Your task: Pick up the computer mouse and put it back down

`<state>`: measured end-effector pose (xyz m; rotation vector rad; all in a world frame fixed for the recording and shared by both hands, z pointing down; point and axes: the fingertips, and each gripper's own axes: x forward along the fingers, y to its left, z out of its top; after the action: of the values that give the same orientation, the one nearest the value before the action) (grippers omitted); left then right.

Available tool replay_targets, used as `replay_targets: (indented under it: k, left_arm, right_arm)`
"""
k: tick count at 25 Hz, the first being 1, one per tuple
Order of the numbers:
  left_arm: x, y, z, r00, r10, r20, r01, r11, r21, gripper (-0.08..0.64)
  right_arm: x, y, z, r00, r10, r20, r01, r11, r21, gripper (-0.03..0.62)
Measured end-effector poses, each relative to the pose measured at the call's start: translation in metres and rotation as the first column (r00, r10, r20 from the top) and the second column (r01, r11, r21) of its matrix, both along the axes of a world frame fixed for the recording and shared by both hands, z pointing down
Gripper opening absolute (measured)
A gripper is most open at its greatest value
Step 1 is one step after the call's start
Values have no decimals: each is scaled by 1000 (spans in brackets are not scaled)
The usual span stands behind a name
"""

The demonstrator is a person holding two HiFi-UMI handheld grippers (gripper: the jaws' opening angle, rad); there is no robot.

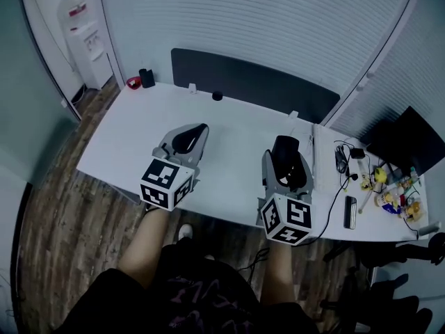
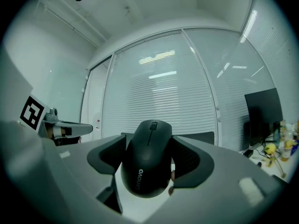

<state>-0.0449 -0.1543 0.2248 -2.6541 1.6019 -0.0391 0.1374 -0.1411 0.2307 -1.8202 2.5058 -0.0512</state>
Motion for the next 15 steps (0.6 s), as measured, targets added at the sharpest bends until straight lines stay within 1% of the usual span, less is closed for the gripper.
replay_targets:
  k: [7, 15]
  left_arm:
    - [3, 10, -9, 1000, -1, -7, 1, 1000, 19, 0]
    - [0, 14, -6, 1000, -6, -2, 6, 1000, 11, 0]
  right_arm:
    - [5, 8, -6, 1000, 3, 4, -3, 1000, 10, 318]
    - [7, 11, -6, 1000, 11, 15, -11, 1000, 10, 318]
